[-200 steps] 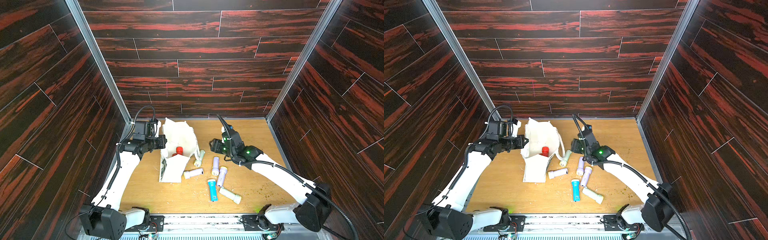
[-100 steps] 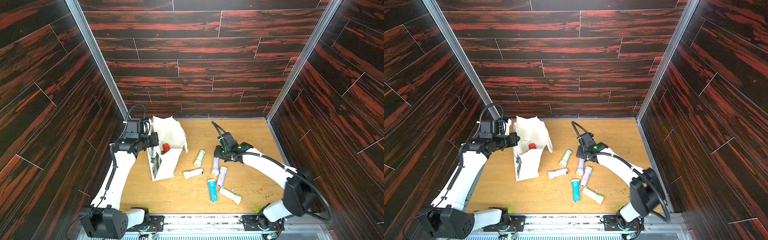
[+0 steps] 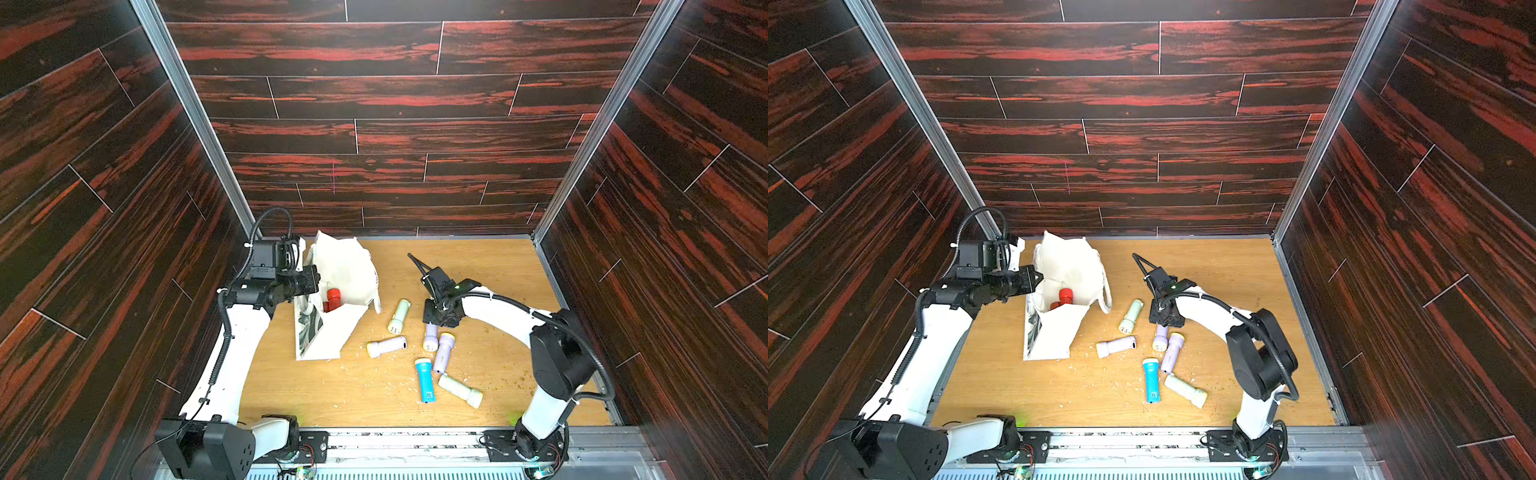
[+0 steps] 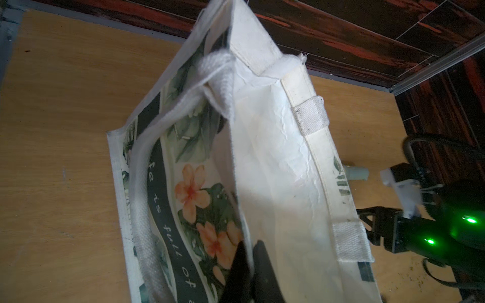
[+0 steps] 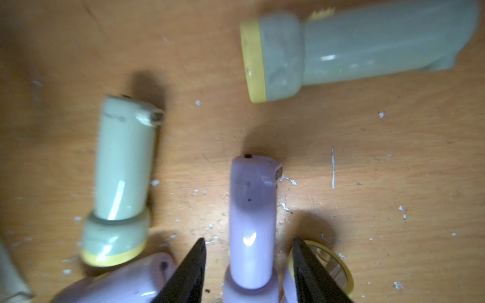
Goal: Put the flashlights into the tote bags
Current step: Pick up the flashlight from the center of the board.
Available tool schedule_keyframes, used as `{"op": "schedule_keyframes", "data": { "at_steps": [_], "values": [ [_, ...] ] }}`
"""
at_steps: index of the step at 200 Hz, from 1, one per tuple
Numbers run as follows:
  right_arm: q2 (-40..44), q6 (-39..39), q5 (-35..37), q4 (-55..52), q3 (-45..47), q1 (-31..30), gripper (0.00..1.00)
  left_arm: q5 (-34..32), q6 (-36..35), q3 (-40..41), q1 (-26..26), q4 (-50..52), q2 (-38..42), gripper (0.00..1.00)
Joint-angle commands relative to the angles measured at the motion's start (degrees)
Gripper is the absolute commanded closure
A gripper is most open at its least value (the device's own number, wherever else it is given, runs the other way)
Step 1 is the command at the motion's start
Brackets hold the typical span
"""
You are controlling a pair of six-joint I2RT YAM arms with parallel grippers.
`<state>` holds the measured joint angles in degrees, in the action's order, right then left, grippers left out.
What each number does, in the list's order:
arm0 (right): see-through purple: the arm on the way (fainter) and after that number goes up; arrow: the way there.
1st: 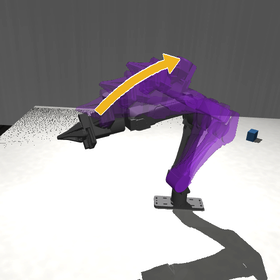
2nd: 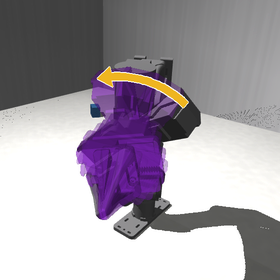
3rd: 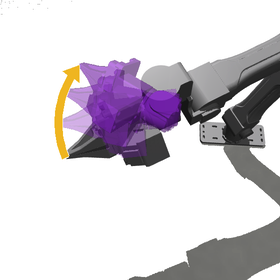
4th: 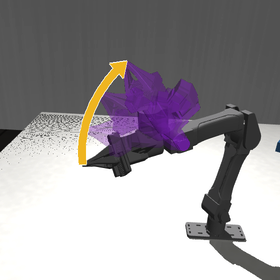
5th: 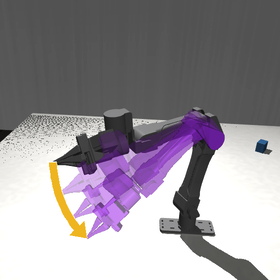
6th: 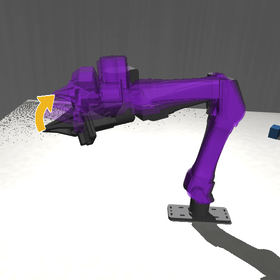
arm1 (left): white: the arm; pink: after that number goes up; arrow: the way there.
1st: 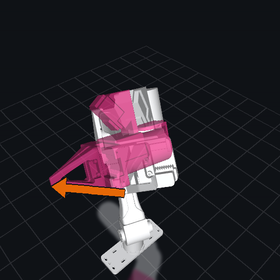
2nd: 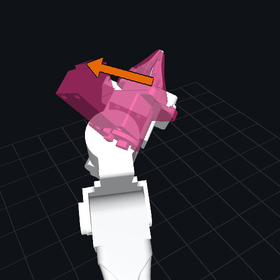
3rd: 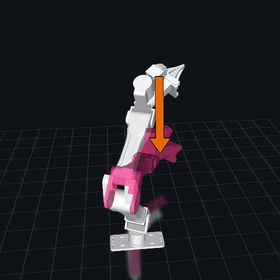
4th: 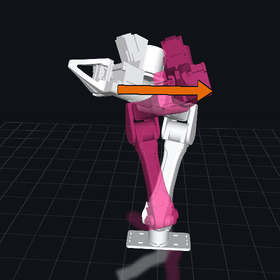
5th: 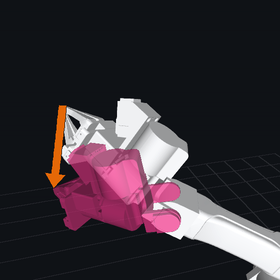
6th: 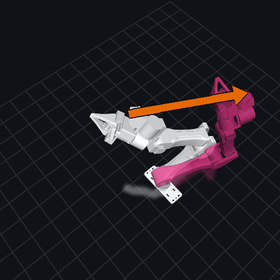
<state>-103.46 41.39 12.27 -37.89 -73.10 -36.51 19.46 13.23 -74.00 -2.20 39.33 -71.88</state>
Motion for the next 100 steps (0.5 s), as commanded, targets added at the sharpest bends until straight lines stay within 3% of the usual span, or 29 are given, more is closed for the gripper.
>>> {"op": "schedule_keyframes", "data": {
  "at_steps": [1, 100],
  "values": [
    [-2.8, -0.7, -1.0, -1.7, -1.3, 0.2, 0.46, 3.5, -0.2, -1.1, 0.3, -3.6, 2.2, 1.00],
    [-8.5, -1.4, -1.1, -1.0, -2.1, 0.0, 0.50, 3.9, 0.3, -0.1, 0.2, -4.0, 3.1, 1.00]
  ]
}}
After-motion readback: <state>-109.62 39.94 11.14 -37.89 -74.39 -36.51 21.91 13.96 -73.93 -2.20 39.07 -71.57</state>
